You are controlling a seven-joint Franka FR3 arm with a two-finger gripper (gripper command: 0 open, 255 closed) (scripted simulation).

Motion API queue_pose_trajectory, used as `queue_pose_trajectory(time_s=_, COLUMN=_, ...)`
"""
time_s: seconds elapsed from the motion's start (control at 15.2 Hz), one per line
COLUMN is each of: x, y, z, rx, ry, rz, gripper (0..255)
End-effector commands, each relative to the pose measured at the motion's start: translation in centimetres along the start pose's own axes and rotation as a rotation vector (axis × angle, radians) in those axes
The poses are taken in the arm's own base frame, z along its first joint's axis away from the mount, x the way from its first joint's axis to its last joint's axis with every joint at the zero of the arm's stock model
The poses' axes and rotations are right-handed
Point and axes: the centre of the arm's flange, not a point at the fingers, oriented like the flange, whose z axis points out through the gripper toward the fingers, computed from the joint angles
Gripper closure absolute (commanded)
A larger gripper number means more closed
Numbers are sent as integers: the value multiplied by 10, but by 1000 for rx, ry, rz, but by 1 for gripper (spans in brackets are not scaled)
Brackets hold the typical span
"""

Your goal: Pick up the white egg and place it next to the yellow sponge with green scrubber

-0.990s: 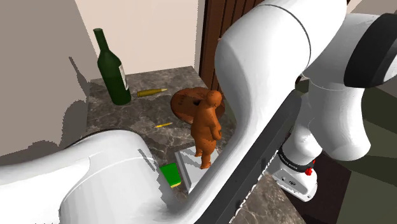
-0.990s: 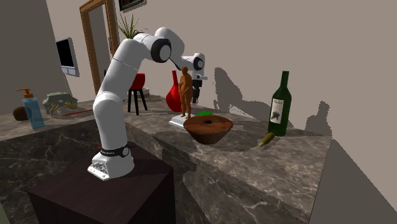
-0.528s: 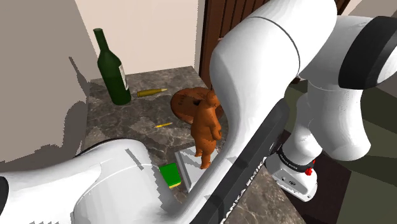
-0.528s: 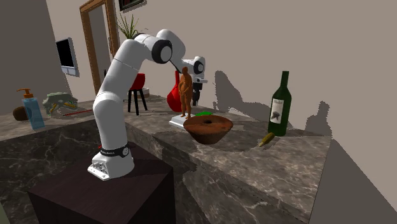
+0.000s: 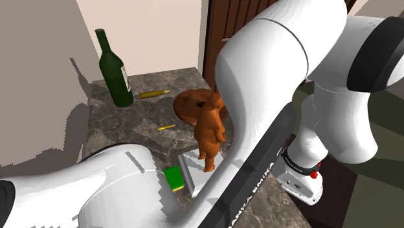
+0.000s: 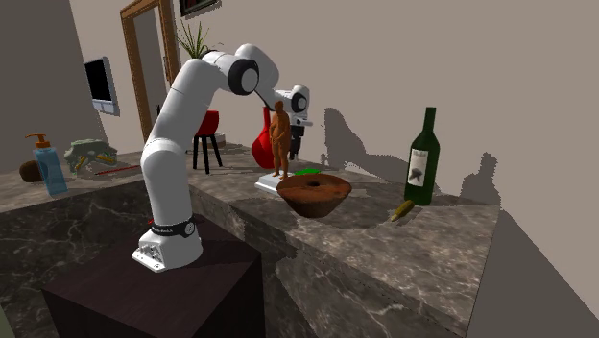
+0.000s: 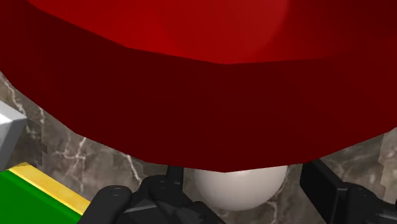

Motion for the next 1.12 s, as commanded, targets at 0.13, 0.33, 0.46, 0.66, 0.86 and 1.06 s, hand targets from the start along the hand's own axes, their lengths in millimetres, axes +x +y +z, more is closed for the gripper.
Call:
queue_pose_trajectory(time_s=0.13, x=4, y=1, z=16, rx=-37, ry=32, rz=-22, gripper=0)
queue_pose_trajectory(time_s=0.33, x=3, y=-1, z=2, rx=-37, ry=32, rz=-22, gripper=0)
queue_pose_trajectory(time_s=0.46, x=2, y=-2, z=-25, rx=-37, ry=32, rz=-22, gripper=0)
queue_pose_trajectory(time_s=0.66, x=2, y=-2, z=-35, rx=-37, ry=32, rz=-22, gripper=0)
queue_pose_trajectory(time_s=0.86, x=2, y=-2, z=-35, rx=-37, ry=32, rz=-22, gripper=0)
queue_pose_trajectory(time_s=1.06, x=2, y=-2, z=-35, rx=-37, ry=32, rz=-22, gripper=0)
